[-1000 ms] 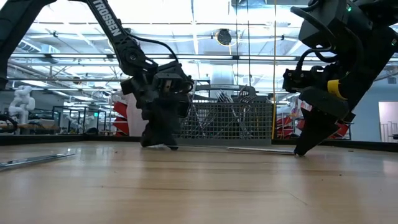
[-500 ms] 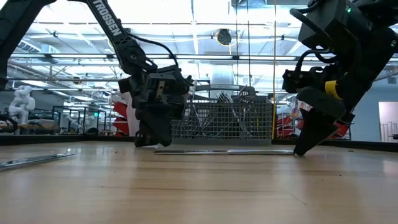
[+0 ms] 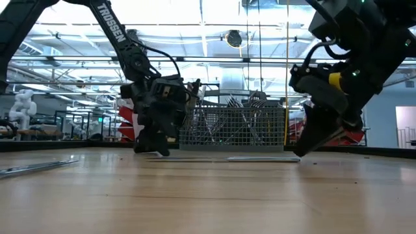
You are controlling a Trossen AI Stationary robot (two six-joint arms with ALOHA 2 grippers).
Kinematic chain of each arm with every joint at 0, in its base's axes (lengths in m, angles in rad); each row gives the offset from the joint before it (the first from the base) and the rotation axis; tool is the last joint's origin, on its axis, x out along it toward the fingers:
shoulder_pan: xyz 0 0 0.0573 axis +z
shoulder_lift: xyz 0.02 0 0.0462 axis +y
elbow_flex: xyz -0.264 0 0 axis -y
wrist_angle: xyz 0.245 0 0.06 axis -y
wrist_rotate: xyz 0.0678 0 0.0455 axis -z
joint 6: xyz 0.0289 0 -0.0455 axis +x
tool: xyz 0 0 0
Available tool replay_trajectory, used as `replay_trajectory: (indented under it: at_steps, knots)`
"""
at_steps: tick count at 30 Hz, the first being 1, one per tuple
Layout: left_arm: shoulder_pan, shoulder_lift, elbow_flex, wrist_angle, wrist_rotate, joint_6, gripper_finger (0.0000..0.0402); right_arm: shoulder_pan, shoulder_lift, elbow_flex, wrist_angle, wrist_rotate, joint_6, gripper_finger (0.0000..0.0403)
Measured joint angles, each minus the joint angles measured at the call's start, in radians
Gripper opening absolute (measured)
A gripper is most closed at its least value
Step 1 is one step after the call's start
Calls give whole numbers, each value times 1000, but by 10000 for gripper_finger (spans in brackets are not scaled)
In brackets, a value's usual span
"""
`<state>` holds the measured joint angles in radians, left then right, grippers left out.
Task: Sort silverware
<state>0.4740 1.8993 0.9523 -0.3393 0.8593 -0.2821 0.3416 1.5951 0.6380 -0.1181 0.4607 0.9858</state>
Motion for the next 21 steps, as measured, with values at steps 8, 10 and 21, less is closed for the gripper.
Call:
replay_trajectory:
  at_steps: [8,10,21]
  knots:
    - [17,-153,0,-118,-26,16,212,3,0,60,45,-8,-97,0]
    - [11,-213,0,-167,-60,13,212,-14,-2,86,46,-18,-163,0]
    - [-149,-474,2,-187,-274,-207,212,-139,110,197,169,-335,-513,0]
